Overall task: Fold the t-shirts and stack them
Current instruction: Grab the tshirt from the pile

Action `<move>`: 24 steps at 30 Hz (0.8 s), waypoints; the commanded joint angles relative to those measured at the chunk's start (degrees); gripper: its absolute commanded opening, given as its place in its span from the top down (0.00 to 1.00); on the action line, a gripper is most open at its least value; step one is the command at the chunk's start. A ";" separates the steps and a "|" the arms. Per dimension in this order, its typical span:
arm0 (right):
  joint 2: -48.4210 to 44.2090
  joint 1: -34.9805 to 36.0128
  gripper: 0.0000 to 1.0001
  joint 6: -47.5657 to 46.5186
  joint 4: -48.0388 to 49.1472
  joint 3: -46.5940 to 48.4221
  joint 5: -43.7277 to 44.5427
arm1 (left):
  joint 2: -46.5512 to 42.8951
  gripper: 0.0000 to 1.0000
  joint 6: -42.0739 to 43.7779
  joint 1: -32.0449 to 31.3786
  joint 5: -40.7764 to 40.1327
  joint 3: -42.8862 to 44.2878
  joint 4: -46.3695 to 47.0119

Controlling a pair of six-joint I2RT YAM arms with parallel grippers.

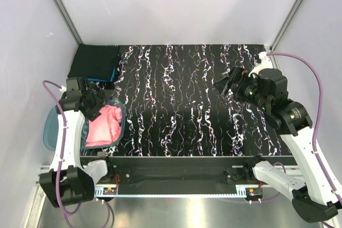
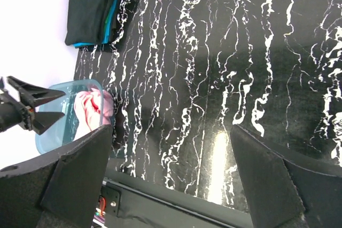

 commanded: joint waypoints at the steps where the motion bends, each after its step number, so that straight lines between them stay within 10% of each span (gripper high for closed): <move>1: -2.45 0.41 0.00 -3.19 1.58 -0.36 0.44 | 1.13 0.12 -2.74 0.59 -3.73 -1.07 0.06; 16: -2.19 0.41 0.00 -9.18 -3.00 2.36 6.87 | 10.71 0.18 -8.37 0.68 -13.41 -16.28 10.69; 21: -1.40 0.32 0.00 -7.59 -3.43 3.15 6.77 | 9.33 0.80 -5.21 0.59 -10.24 -14.08 12.19; 24: -1.22 0.41 0.00 -6.89 -4.49 4.56 6.86 | 2.39 1.00 -2.41 0.59 -10.94 -7.18 9.92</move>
